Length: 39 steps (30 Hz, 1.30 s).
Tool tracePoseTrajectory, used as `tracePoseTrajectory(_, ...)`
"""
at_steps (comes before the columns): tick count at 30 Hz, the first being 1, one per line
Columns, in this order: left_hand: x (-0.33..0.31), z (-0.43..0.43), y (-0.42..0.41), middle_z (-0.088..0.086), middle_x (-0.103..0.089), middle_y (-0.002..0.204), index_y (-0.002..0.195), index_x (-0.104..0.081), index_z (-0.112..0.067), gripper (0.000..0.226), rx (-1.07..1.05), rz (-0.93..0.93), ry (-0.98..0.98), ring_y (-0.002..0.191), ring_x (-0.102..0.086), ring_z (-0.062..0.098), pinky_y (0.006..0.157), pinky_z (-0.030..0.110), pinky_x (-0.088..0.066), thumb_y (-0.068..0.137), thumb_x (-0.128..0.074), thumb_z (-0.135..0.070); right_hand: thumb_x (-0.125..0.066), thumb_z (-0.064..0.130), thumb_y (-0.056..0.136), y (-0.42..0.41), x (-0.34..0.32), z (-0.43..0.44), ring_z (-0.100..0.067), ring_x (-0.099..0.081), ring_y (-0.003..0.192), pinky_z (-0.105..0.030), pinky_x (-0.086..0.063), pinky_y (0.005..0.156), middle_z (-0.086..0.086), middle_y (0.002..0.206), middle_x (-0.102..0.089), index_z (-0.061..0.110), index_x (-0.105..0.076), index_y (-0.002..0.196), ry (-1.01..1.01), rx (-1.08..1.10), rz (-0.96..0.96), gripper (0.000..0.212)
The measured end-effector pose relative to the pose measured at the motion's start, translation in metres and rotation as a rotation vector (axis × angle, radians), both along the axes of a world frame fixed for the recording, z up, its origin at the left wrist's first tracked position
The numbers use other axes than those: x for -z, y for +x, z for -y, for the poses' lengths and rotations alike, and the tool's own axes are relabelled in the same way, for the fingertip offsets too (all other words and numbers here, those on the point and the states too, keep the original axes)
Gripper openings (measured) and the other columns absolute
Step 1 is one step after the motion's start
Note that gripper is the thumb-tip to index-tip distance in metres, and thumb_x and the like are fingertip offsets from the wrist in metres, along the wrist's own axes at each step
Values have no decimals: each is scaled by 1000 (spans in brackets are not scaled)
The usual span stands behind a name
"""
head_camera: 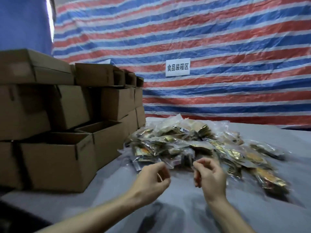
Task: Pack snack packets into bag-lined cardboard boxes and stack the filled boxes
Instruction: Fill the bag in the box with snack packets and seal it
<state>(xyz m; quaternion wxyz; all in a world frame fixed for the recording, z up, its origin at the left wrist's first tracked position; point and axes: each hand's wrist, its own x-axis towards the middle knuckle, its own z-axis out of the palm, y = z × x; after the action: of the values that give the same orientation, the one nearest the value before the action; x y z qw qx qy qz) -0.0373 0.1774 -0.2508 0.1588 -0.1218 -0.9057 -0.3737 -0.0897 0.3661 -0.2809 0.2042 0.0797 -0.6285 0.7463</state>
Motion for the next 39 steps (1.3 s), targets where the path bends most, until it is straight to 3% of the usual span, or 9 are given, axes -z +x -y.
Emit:
tracePoseTrajectory(5,17,69,9,-11,-64,97,98,-63,-26,12,-129,-163,-138,93,-57,8,84,31,-48,89,-69,-22,-69,-7,88,7,26,11,-18,-41,37,-22,-31,36,-10,46,-50,5,-64,78,135,-30,-102,17)
tracePoseTrajectory(9,-4,114,14,4,-63,108,105,-69,-16,25,-422,-409,-372,102,-56,26,89,38,-42,81,-76,-14,-68,-9,88,10,26,11,-16,-38,33,-18,-29,35,-12,43,-48,1,-62,79,197,-84,-87,15)
tracePoseTrajectory(11,-17,133,14,14,-61,113,107,-69,-10,32,-591,-487,-519,110,-55,37,99,46,-39,76,-77,-9,-68,-9,89,9,27,10,-16,-37,33,-18,-28,35,-11,43,-48,0,-61,79,190,-78,-88,14)
tracePoseTrajectory(16,-39,170,14,25,-60,124,126,-62,-11,41,-910,-276,-678,118,-51,44,110,53,-27,86,-64,-16,-70,-4,88,6,32,6,-18,-37,36,-20,-31,37,-11,44,-50,16,-65,74,205,-81,-101,26)
tracePoseTrajectory(18,-43,177,16,18,-67,116,129,-61,-17,38,-921,-195,-671,112,-56,42,104,49,-32,92,-57,-17,-70,-4,88,6,33,6,-19,-37,37,-20,-31,37,-10,44,-49,19,-66,74,209,-83,-102,28)
tracePoseTrajectory(21,-45,177,18,7,-72,102,112,-71,-20,25,-874,-193,-669,103,-59,35,96,44,-36,94,-54,-15,-70,-4,88,7,32,5,-19,-38,37,-20,-32,38,-11,44,-49,21,-66,73,213,-90,-110,30)
tracePoseTrajectory(31,-46,146,39,7,-75,95,100,-75,-19,19,-789,-315,-613,95,-62,33,93,45,-37,95,-57,-19,-71,-6,88,13,28,2,-18,-38,37,-19,-31,38,-11,44,-48,10,-64,76,209,-107,-105,20)
tracePoseTrajectory(35,-48,120,57,-1,-74,98,101,-70,-24,19,-727,-322,-648,97,-60,28,93,41,-35,96,-52,-26,-71,-5,88,15,28,0,-19,-38,37,-19,-32,38,-11,44,-49,7,-64,78,223,-109,-107,17)
tracePoseTrajectory(39,-46,86,79,-4,-72,90,92,-70,-23,28,-597,-359,-649,86,-59,27,87,42,-40,91,-43,-29,-70,-6,88,17,26,0,-19,-39,37,-21,-33,37,-12,44,-49,5,-64,79,234,-100,-115,16)
